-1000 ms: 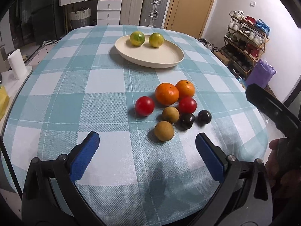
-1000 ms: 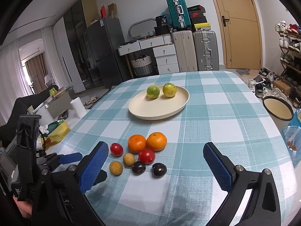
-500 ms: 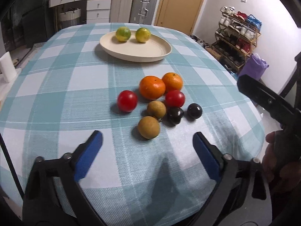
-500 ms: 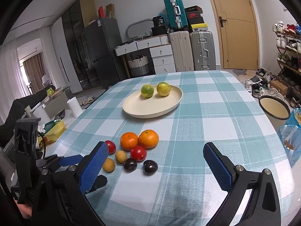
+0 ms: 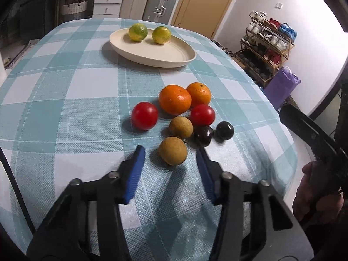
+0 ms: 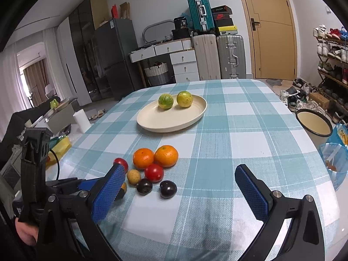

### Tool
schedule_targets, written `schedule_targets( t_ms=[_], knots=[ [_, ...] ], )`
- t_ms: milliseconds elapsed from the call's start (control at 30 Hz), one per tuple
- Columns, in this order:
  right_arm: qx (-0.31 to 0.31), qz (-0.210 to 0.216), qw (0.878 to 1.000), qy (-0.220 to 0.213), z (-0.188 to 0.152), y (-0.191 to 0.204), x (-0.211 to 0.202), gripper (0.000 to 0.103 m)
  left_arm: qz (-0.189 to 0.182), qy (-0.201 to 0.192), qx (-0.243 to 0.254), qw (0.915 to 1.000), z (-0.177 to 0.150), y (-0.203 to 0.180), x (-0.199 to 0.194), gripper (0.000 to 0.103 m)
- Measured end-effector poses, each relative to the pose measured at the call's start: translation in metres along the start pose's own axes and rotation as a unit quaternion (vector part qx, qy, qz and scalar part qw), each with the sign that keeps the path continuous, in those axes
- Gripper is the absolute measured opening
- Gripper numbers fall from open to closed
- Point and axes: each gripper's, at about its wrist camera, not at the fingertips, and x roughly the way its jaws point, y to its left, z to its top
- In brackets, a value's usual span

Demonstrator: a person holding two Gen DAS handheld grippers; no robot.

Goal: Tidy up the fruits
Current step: 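Move the left gripper to the small brown kiwi-like fruit and grasp it, then grasp the dark plum with the right gripper while the left lifts the brown fruit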

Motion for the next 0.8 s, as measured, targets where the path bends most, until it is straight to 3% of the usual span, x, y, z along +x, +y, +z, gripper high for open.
schedule_targets(
  t_ms=[133,467,800],
  knots=[
    [0.004,-0.001,1.000,0.000,-0.001,0.000,-0.002,0.103,-0.017,0.005,0.004,0.9998,0.000,-0.002,0.004,0.025],
    [0.003,0.004,1.000,0.020,-0.009,0.004,0.004,0.103,-0.030,-0.002,0.001,0.9996,-0.002,0.000,0.000,0.025],
    [0.011,-0.002,0.998,0.059,-0.014,-0.002,0.022,0.103,-0.034,-0.037,-0.004,0.9987,-0.001,0.007,-0.026,0.025]
  ],
)
